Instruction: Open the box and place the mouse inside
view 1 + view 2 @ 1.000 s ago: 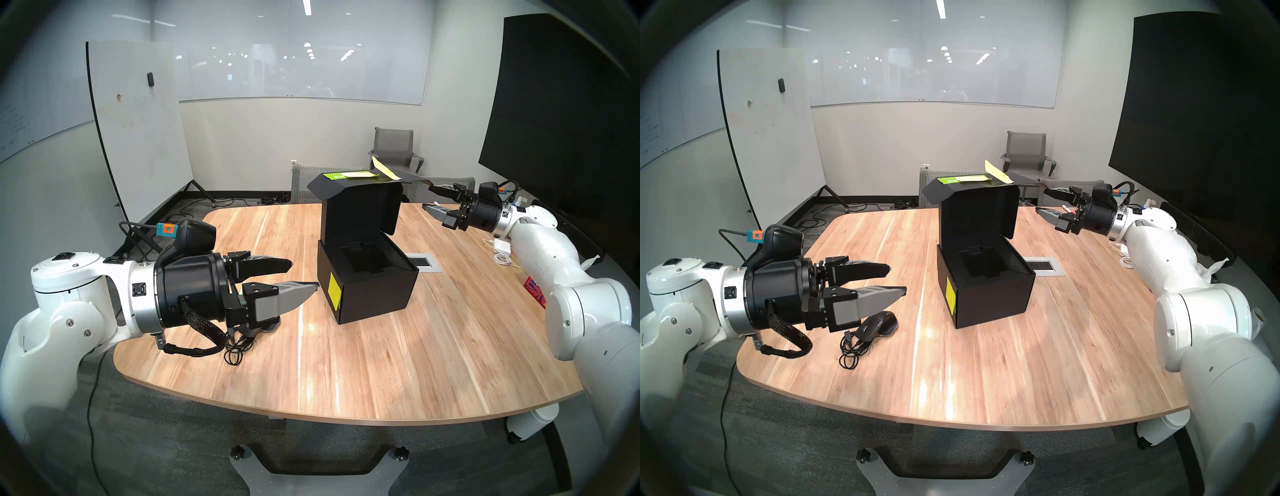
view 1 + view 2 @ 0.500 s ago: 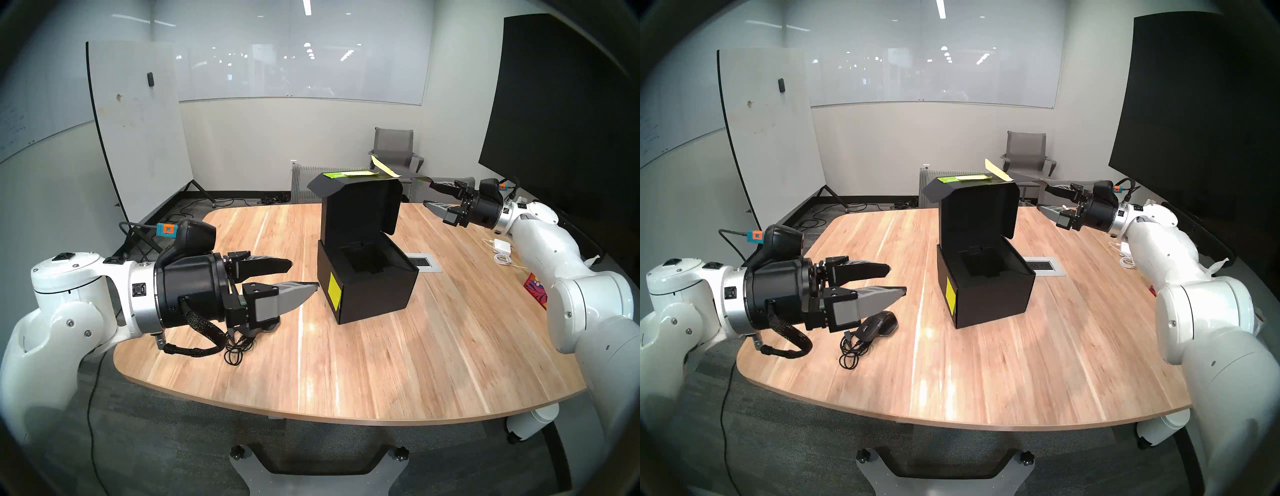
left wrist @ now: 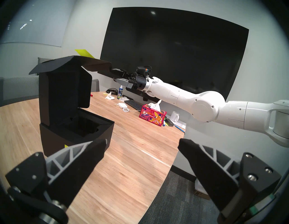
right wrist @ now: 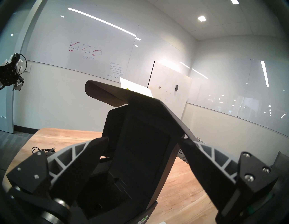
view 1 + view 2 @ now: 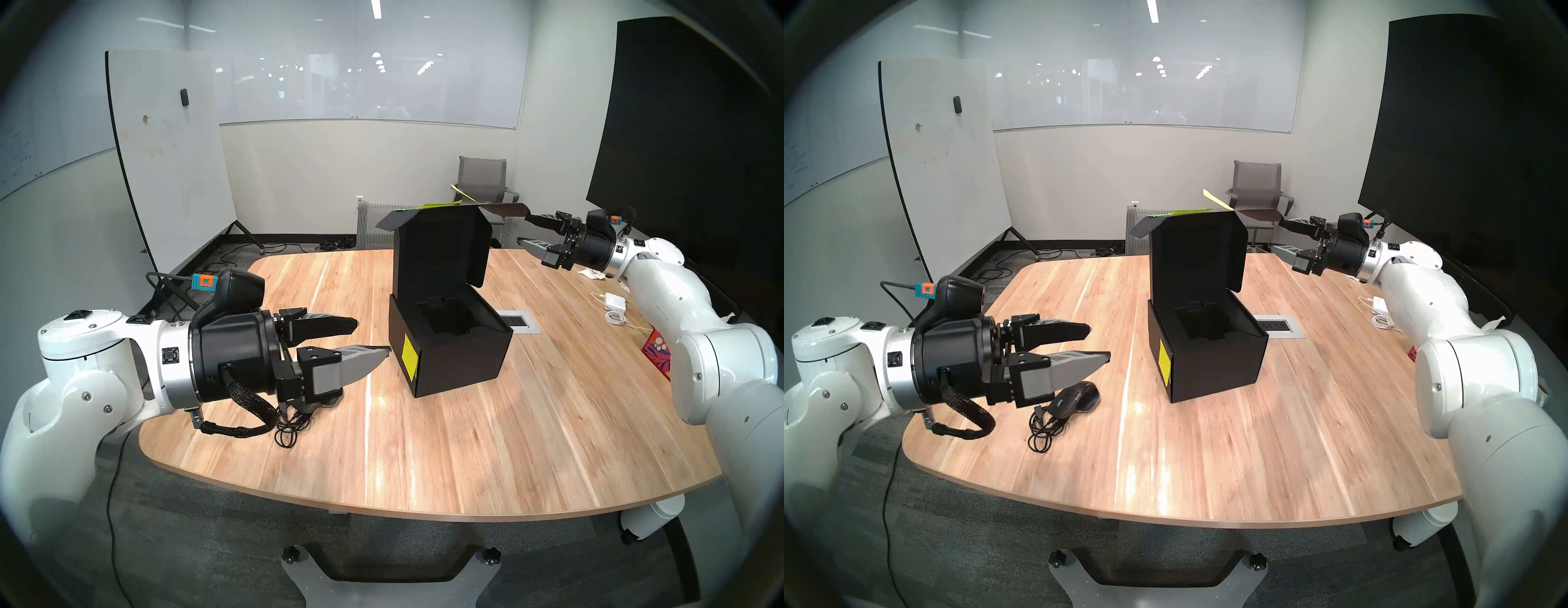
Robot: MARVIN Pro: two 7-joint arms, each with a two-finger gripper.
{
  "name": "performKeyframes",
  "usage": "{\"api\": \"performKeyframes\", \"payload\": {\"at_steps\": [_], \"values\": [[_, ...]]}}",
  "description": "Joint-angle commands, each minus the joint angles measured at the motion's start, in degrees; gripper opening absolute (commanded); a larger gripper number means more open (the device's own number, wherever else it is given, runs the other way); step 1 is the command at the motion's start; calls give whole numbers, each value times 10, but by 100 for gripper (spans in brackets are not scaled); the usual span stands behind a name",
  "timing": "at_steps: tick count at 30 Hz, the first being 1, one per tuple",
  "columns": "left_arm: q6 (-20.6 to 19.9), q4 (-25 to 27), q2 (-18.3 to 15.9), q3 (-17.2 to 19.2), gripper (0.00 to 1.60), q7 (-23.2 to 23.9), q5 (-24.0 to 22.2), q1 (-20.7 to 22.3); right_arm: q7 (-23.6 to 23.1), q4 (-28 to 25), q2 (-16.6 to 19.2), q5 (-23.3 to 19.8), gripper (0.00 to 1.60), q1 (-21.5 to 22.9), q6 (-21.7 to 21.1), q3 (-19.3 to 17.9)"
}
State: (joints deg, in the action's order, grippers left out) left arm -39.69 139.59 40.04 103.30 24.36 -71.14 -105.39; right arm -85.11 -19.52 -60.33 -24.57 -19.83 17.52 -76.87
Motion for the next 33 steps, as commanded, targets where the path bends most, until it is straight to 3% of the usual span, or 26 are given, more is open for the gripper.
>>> {"api": "performKeyframes", "payload": {"at_steps": [1,33], "values": [[0,4,1,2,160,0,-1,1,1,-1,2,0,160,41,-2,-2],[0,4,3,1,160,4,6,0,17,28,7,22,160,65,5,-5]]}}
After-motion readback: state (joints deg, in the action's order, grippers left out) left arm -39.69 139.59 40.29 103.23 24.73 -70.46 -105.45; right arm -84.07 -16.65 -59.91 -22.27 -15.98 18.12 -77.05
